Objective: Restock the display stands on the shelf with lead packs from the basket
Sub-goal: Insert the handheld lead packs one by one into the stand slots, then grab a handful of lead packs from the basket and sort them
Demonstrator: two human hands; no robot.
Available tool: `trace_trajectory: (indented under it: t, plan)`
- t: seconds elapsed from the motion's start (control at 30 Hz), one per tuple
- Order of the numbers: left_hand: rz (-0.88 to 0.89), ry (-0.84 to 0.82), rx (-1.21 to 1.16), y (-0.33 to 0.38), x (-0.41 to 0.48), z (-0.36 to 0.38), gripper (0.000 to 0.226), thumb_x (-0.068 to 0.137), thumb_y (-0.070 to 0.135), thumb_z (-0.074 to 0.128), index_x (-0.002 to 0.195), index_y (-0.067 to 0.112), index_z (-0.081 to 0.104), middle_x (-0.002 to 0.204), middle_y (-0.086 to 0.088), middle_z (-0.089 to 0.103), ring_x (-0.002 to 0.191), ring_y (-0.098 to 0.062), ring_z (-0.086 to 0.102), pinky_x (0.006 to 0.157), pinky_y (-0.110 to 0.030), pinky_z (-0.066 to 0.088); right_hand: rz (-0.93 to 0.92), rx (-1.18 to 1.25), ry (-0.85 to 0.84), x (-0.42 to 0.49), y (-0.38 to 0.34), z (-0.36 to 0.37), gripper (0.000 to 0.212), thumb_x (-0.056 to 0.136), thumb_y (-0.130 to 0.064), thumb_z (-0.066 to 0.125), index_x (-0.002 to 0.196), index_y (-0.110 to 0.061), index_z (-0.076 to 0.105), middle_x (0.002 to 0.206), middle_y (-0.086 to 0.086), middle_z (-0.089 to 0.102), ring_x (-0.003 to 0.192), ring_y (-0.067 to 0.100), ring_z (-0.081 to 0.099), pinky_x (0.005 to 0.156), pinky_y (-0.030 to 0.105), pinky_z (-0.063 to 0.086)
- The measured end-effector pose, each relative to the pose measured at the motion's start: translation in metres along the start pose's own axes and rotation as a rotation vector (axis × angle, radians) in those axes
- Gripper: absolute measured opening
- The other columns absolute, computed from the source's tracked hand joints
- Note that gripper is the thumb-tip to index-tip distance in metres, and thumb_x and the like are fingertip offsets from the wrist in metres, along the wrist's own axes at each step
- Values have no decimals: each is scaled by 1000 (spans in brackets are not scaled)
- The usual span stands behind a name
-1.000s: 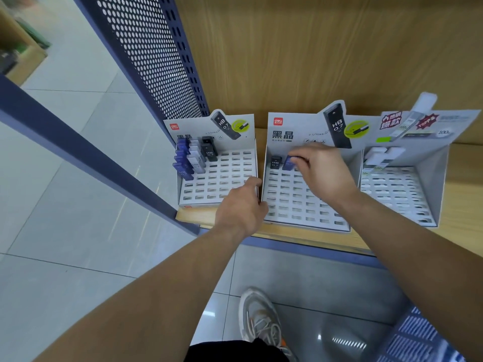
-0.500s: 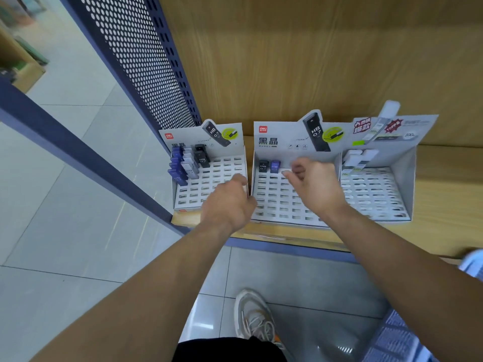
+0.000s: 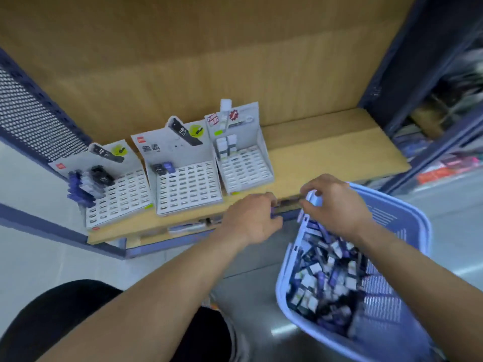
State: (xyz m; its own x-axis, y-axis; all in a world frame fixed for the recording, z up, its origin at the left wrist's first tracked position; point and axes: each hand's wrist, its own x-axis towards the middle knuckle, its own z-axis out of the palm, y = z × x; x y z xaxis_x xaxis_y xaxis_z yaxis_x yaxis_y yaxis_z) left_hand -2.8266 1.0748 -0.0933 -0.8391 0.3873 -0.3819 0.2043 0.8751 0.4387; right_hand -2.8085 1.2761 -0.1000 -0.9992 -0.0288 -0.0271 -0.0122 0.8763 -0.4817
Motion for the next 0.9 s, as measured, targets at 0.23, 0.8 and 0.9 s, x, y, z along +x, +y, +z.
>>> trace_trajectory:
  t: [0.23, 0.8, 0.9]
  plan:
    - [119, -248, 81, 71, 30, 99, 56, 98, 43, 58, 146, 19, 42, 144, -7, 51, 124, -29, 54, 97, -42, 50, 373, -16, -54, -67, 122, 1, 27, 89, -27, 68, 114, -17, 69, 121, 10, 59, 101, 30, 63, 81, 39, 51]
    - [-437, -289, -82, 74, 106, 294, 87, 88, 46, 71, 149, 5, 25, 153, -18, 30, 140, -37, 30, 109, -48, 38, 1077, 378, -150, -85, 212, 157, 80, 90, -26, 69, 151, -4, 23, 145, 24, 34, 128, 43, 44, 101, 44, 44]
    - [-420, -194, -28, 71, 97, 307, 101, 86, 54, 70, 155, 6, 15, 154, -15, 23, 142, -33, 25, 111, -46, 36, 1105, 333, -74, -99, 199, 179, 89, 88, -34, 70, 152, -2, 17, 142, 27, 37, 128, 45, 43, 105, 49, 41]
